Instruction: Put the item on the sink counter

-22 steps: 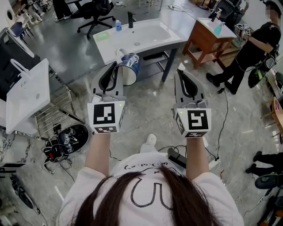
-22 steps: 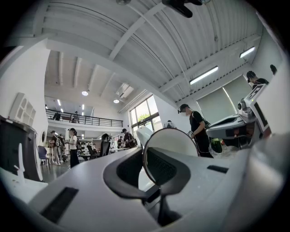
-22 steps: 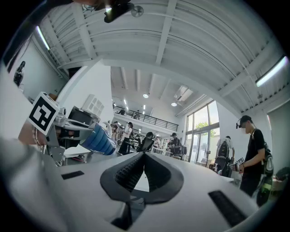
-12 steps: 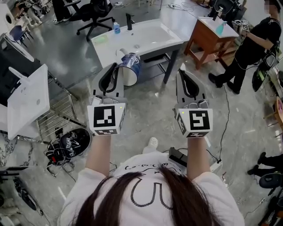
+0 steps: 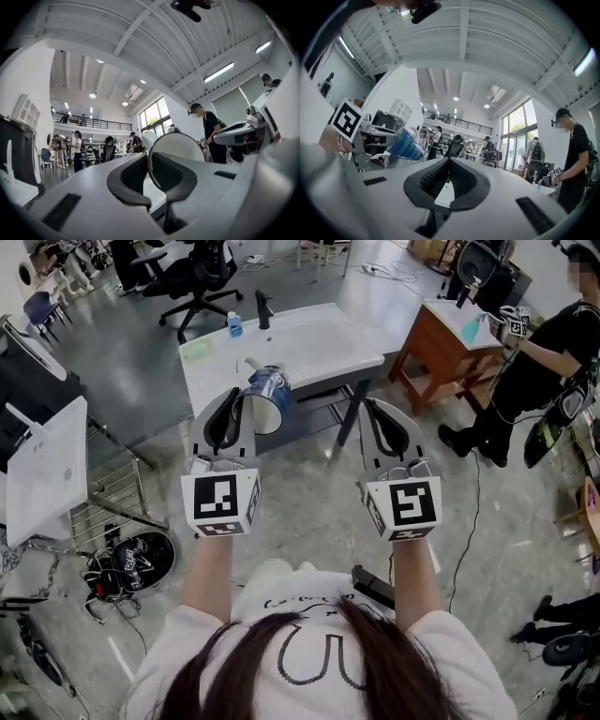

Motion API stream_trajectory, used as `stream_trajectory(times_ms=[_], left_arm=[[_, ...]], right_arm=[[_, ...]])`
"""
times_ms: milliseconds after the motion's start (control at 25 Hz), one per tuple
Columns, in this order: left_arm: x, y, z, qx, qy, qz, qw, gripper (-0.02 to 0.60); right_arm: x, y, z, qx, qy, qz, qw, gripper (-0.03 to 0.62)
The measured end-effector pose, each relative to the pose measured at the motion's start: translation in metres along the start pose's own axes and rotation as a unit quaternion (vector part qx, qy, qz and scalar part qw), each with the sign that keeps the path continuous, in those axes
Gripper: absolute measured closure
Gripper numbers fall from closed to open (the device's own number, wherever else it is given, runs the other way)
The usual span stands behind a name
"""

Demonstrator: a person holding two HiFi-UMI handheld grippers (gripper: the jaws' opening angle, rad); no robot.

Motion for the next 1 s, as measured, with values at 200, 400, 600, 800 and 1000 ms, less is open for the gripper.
stream_trajectory(times_ms=[200,400,600,800,1000], left_arm=[[0.01,-0.013,0.035,0.002,0.02,-0.004,0.9998,0.54],[0.017,-0.015,0.075,0.004,0.026,0.001,0.9997,0.54],[0.033,-0.01,0.116,0.01,0.033,0.009,0.9994,0.54],[0.055,0.001,0.171,0.015,0.039,0.008,0.9991,0.54],[0.071,0.018,0.23,0.022,0.04,0.007,0.9989,0.54]], right_arm=[[0.01,-0.03,0.016,-0.004,0.01,0.006,1.0,0.566],[0.026,-0.06,0.038,0.002,0.015,0.024,1.0,0.566],[0.044,-0.08,0.074,0.008,0.021,0.038,0.999,0.566],[0.057,-0.102,0.124,0.006,0.028,0.036,0.999,0.566],[0.063,-0.127,0.181,0.013,0.03,0.038,0.999,0.566]])
Point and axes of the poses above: the fingertips, and each gripper's own axes: z forward along the fingers, y to its left, x out of its underside, the point moved 9 cm from there along -z, backward along the fingers, and after that the axes turned 9 degrees about z, right-handed, at the moved point
